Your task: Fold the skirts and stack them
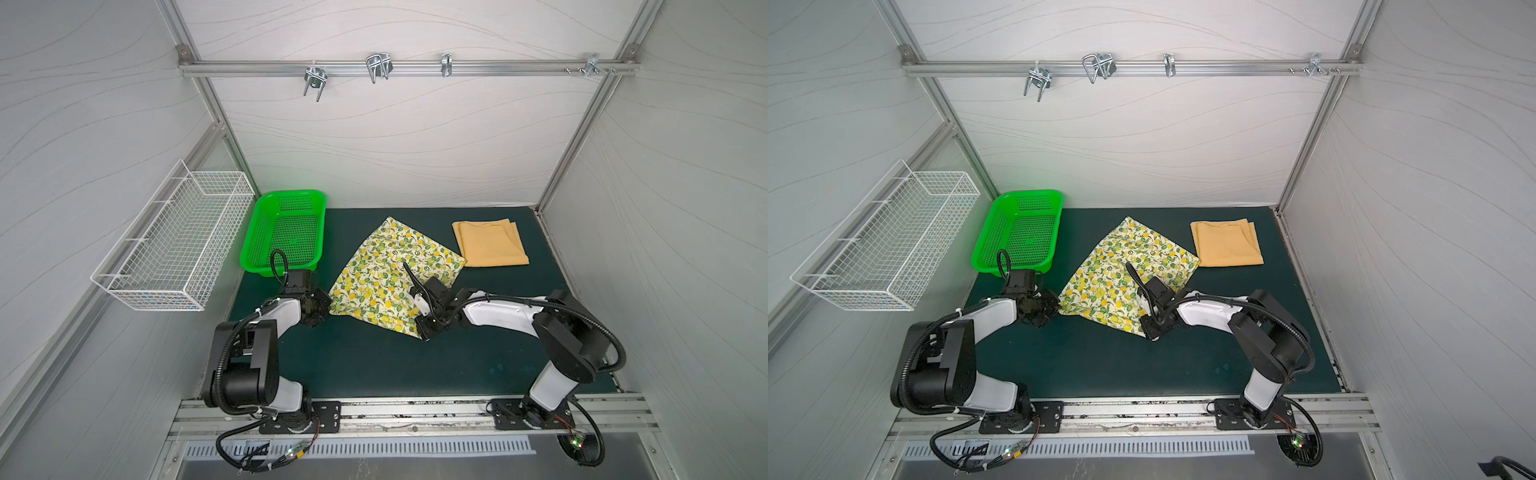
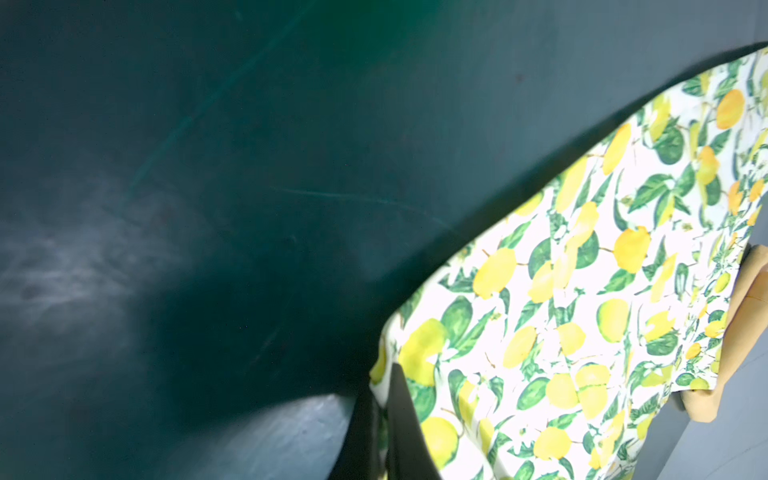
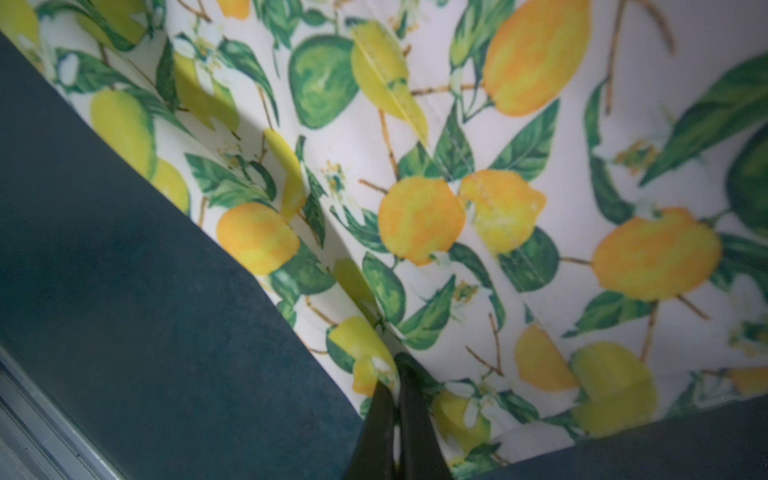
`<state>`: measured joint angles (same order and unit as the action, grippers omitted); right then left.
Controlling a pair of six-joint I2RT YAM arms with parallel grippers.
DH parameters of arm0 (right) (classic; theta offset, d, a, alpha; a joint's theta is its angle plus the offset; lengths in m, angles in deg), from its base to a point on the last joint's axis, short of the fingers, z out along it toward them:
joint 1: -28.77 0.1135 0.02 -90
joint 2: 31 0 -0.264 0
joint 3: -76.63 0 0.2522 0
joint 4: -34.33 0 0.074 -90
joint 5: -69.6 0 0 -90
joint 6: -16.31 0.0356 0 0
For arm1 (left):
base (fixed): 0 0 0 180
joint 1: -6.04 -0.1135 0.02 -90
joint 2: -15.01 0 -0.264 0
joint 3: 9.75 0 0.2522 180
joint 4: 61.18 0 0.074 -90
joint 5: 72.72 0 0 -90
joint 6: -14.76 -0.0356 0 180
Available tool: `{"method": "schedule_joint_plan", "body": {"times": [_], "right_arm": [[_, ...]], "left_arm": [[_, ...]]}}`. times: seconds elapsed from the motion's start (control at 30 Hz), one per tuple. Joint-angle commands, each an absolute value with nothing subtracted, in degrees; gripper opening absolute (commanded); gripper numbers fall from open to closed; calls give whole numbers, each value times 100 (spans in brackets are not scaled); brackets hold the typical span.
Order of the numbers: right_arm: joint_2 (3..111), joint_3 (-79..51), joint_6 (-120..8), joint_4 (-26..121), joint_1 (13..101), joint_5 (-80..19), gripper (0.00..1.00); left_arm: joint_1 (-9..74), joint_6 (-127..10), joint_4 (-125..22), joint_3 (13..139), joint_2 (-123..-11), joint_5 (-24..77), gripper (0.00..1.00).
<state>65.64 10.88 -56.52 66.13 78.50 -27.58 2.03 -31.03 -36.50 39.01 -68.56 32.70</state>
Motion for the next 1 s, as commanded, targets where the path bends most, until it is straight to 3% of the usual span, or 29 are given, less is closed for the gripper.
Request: {"method": "schedule_joint_plan", "body": {"times": [0.0, 0.23, 0.63, 0.97], "right_arm": [[6535, 1237, -5638, 6668, 7821, -2748, 4], [6014, 1391, -5662, 6720, 8005, -2615, 4], [4424, 961, -5272, 7777, 9283, -1923, 5], [3994, 545, -5325, 8205, 9380, -1804, 6]], "left_arm": [[209, -3033, -3617, 4171, -6887, 3325, 0], [209, -3161, -3049, 4490, -6332, 3323, 0], [204, -3397, -1901, 4940, -4887, 3564, 0], [207, -3681, -1083, 6090, -4655, 3540, 0]]}}
